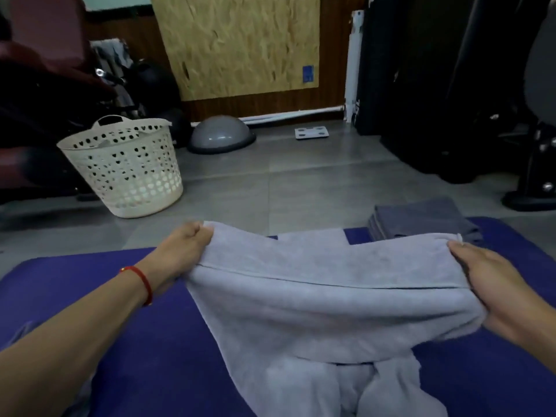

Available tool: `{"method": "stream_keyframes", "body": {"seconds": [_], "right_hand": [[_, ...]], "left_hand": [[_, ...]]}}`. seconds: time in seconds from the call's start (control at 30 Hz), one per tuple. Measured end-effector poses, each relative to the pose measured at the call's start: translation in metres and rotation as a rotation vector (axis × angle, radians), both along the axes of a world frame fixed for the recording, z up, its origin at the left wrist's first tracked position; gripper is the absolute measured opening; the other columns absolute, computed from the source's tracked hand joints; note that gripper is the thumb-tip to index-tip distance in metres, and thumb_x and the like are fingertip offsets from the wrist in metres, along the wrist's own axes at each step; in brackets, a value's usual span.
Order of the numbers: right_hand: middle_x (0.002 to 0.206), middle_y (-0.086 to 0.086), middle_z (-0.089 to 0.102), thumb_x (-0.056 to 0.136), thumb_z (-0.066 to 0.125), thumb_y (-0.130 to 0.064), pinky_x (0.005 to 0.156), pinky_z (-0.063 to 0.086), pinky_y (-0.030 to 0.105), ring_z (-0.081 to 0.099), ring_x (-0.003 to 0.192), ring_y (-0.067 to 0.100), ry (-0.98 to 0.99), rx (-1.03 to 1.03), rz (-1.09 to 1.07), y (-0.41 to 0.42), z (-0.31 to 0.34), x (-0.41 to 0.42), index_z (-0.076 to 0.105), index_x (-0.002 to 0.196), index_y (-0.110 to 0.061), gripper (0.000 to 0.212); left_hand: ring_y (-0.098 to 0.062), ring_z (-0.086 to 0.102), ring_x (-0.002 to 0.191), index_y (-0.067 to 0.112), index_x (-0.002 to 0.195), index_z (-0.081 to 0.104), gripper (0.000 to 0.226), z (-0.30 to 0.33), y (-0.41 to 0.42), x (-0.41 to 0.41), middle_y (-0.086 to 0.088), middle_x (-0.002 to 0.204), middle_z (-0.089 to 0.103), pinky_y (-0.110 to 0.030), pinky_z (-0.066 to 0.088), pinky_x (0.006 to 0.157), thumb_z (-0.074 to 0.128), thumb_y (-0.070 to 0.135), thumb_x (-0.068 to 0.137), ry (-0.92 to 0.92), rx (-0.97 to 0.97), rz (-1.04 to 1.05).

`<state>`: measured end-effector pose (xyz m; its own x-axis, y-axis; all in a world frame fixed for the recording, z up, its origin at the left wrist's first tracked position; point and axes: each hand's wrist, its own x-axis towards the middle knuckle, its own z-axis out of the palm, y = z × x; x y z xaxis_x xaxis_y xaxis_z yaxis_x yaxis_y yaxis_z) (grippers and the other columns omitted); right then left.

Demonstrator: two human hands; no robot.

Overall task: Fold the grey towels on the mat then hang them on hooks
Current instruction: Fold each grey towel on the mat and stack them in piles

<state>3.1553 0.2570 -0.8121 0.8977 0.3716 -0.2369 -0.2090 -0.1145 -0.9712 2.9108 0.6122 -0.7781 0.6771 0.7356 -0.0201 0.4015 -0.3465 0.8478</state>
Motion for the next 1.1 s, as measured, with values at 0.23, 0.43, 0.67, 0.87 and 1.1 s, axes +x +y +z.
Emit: {"method": "stream_keyframes", "body": {"seconds": [0.23,0.43,0.67,0.87,1.1], "right_hand": [[0.111,0.019,0.075,0.103,0.054,-0.032,0.08,0.063,0.047,0.074,0.102,0.032,0.261,0.067,-0.126,-0.115,-0.059,0.017,0.071,0.119,-0.004,0.036],[0.111,0.008,0.077,0.096,0.066,-0.028,0.067,0.063,0.036,0.076,0.093,0.022,0.194,0.174,-0.642,-0.243,-0.106,0.033,0.073,0.118,-0.013,0.026],[0.062,-0.002,0.045,0.094,0.062,-0.019,0.04,0.034,0.02,0.04,0.047,0.01,-0.061,0.118,-1.186,-0.338,-0.114,0.056,0.055,0.065,-0.025,0.03],[0.109,0.009,0.065,0.101,0.055,-0.032,0.075,0.058,0.041,0.065,0.092,0.025,0.304,-0.218,-0.841,-0.343,-0.178,0.034,0.052,0.125,-0.013,0.031],[0.144,0.021,0.037,0.089,0.067,-0.009,0.094,0.05,0.044,0.055,0.11,0.036,-0.182,-0.988,-0.435,-0.279,-0.207,-0.02,0.052,0.136,-0.008,0.049]], "left_hand": [[-0.017,0.061,0.08,0.003,0.101,0.068,0.013,-0.018,-0.055,0.141,-0.008,0.089,0.069,-0.024,0.049,0.069,0.056,0.0,0.097,0.133,0.11,-0.348],[-0.015,0.07,0.087,0.02,0.101,0.08,0.015,-0.039,-0.182,0.307,-0.005,0.091,0.077,-0.035,0.057,0.079,0.069,0.021,0.089,-0.022,0.399,-0.427],[-0.021,0.067,0.107,0.03,0.103,0.078,0.026,-0.025,-0.394,0.458,0.001,0.105,0.076,-0.03,0.052,0.092,0.062,0.019,0.087,-0.213,0.412,-0.589],[-0.036,0.047,0.133,0.016,0.154,0.03,0.07,-0.124,-0.44,0.418,-0.017,0.144,0.05,-0.039,0.041,0.106,0.054,0.013,0.089,0.213,0.503,-1.08],[-0.04,0.034,0.145,0.022,0.156,0.032,0.098,-0.231,-0.298,0.167,-0.017,0.159,0.032,-0.068,0.034,0.107,0.047,0.074,0.075,0.476,0.88,-0.875]]}}
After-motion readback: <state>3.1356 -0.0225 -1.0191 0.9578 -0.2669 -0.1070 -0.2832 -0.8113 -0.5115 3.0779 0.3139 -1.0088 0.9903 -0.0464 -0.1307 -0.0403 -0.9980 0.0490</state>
